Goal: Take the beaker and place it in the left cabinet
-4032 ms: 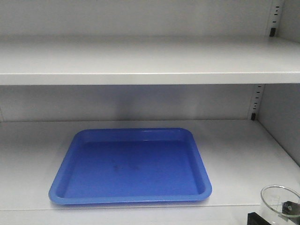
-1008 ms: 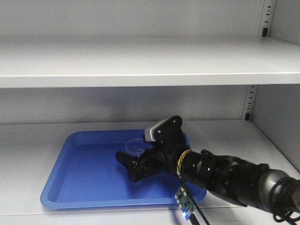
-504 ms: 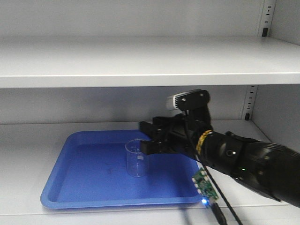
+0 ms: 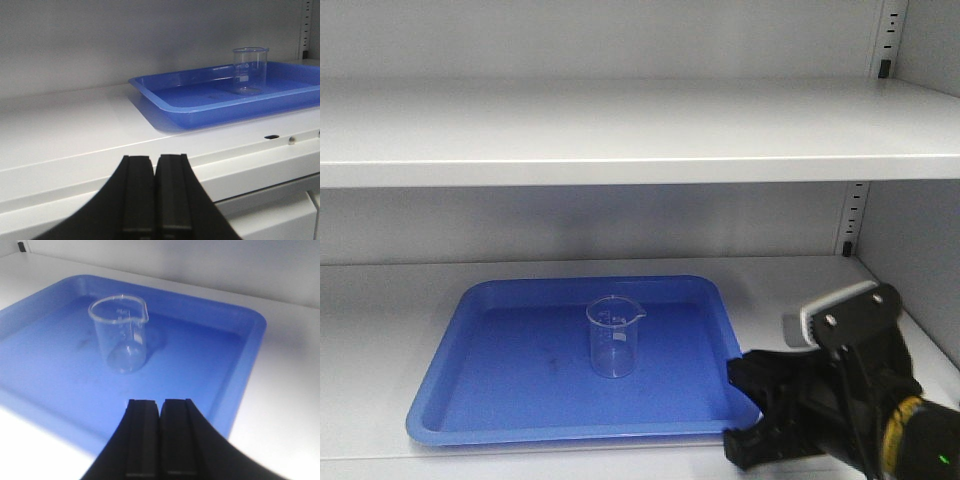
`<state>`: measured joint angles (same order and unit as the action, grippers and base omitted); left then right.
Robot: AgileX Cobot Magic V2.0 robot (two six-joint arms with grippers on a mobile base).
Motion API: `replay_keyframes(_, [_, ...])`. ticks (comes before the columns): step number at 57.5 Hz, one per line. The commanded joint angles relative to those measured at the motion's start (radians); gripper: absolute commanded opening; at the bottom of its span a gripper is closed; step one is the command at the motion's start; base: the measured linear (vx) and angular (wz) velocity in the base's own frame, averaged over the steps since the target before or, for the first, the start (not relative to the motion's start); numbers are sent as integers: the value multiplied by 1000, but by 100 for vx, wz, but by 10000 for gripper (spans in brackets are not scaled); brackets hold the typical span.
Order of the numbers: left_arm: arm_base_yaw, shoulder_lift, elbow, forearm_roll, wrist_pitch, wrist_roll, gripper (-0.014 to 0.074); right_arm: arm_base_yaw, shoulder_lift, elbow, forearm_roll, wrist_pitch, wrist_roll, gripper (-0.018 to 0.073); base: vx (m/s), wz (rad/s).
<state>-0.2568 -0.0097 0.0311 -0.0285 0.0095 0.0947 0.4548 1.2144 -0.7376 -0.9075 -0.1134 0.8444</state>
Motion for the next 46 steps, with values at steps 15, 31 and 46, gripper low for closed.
replay_keyframes(15, [-4,-19,16,-8,-85,-3,1,-3,-70,64,-2,-36,-2,-9,0,0])
replay_keyframes(31, [-4,-19,16,-8,-85,-3,1,-3,-70,66,-6,-32,-4,-9,0,0])
replay_keyframes(46, [-4,-19,16,-8,-85,-3,1,-3,-70,66,43,-99,89,-9,0,0])
